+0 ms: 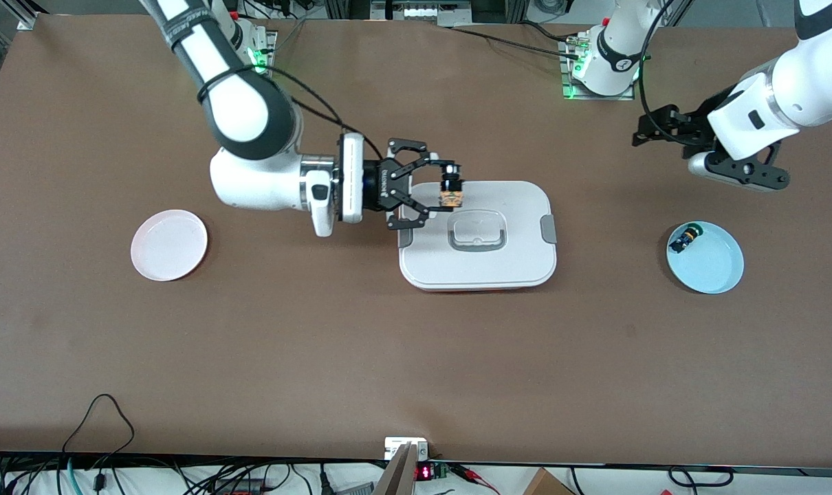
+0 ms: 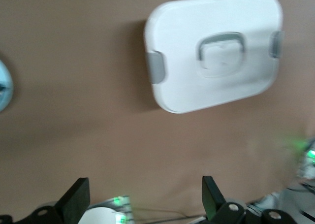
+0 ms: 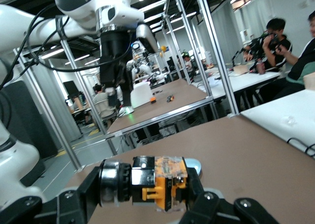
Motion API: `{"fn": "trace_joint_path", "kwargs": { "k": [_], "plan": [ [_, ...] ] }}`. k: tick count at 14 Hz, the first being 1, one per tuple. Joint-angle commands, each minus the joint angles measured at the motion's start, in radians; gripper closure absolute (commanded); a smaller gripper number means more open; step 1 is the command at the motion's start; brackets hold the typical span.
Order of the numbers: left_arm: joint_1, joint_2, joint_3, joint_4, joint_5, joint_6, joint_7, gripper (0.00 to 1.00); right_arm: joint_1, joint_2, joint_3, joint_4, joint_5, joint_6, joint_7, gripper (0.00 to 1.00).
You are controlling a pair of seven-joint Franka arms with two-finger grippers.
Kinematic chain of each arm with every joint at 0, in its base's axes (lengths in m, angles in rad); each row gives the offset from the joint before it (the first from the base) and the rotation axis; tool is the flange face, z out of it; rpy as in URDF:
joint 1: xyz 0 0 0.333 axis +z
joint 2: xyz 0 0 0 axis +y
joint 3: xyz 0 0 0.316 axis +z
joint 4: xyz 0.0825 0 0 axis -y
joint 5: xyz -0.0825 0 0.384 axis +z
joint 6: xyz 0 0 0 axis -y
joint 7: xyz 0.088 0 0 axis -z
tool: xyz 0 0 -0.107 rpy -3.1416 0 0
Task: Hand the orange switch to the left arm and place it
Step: 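Lift the orange switch with the right gripper over the white box, then grasp the orange switch with the left gripper from the right gripper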
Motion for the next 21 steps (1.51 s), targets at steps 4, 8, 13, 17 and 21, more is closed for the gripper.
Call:
{"fn": "trace_joint_path", "kwargs": {
  "k": [4,8,13,17,21],
  "plan": [
    [0.027,0.063,0.005,0.007,-0.426,-0.069,-0.019,0.00,0.101,0.030,-0.007,0.120,0.104,0.154,-0.068,1.00],
    [0.062,0.086,0.005,-0.055,-0.679,0.020,-0.019,0.00,0.100,0.049,-0.008,0.147,0.099,0.153,-0.132,1.00],
    [0.039,0.104,-0.002,-0.158,-0.907,0.242,-0.004,0.00,0.101,0.064,-0.009,0.153,0.096,0.154,-0.154,1.00],
    [0.006,0.126,-0.022,-0.183,-1.023,0.339,-0.001,0.00,0.101,0.064,-0.009,0.153,0.095,0.154,-0.154,1.00],
    [0.001,0.138,-0.061,-0.241,-1.178,0.400,0.106,0.00,0.101,0.065,-0.009,0.153,0.095,0.154,-0.171,1.00]
  ]
}}
